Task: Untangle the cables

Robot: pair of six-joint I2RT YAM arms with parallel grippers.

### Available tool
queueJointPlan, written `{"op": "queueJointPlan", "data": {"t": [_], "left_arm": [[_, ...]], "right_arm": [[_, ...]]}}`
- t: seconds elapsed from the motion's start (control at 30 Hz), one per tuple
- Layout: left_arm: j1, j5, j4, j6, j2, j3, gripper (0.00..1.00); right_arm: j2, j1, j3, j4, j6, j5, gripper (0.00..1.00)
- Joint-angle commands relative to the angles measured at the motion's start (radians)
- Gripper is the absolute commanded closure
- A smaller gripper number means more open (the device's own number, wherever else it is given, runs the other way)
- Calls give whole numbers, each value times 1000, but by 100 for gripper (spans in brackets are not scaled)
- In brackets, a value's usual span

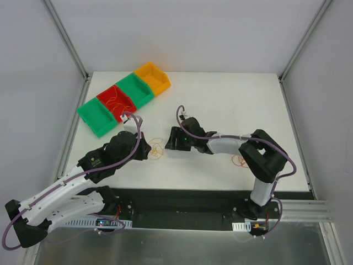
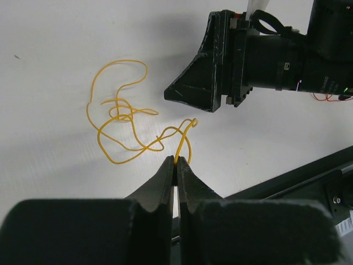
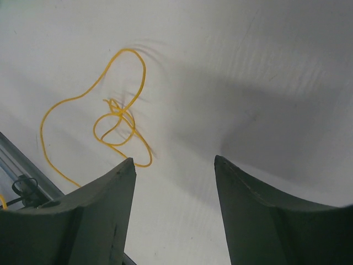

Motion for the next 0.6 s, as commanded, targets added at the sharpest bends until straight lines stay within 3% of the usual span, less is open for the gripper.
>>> {"op": "queueJointPlan", "data": {"t": [0.0,0.33,0.57], "left_arm": [[10,-9,19,-3,-1,2,100],[10,-3,19,-8,-13,3,100],[11,-15,16,-11,-9,-1,100]], "right_arm": [[-8,34,-11,67,50,17,37],[50,38,-52,344,-208,-235,39],[138,50,17,312,-272,-299,42]]}}
